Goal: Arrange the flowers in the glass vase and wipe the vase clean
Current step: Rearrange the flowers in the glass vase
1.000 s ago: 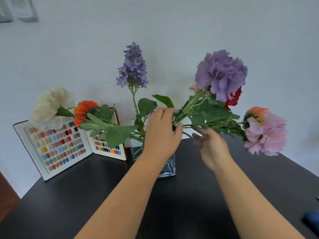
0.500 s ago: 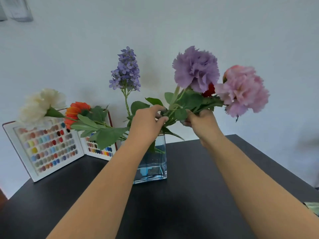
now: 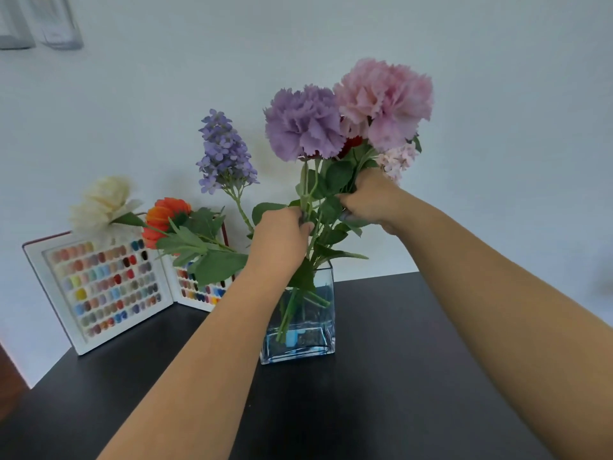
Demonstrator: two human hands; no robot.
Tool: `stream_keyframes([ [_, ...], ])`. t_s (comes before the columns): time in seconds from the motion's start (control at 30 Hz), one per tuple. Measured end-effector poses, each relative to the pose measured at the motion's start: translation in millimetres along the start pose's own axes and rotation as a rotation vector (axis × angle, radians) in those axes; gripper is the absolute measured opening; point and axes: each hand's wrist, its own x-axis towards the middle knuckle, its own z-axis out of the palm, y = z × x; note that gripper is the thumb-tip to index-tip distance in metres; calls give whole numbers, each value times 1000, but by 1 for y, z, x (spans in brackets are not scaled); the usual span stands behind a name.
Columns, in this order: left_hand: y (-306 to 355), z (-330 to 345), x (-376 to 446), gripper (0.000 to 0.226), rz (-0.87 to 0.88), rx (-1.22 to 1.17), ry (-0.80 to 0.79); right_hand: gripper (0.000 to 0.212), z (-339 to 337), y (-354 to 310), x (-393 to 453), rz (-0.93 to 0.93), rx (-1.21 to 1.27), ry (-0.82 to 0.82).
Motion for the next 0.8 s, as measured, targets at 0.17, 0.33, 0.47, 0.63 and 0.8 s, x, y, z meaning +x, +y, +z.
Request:
stream_keyframes([
  [0.17,-8,8,-1,27,-31,77,-91,21,19,10,4,35,20,-16],
  [0.33,-13,10,2,29,-46,131,-126,16,29,18,12,54,32,-20],
  [0.47,-17,11,3,30,-84,163,-134,20,42,24,13,78,-29,-43],
  [0.63,-21,9,2,27,-97,160,-138,14,45,31,17,96,-7,-46],
  [0.8,-24,10,-1,29,-88,115,-94,4,37,37,12,66,157,-40],
])
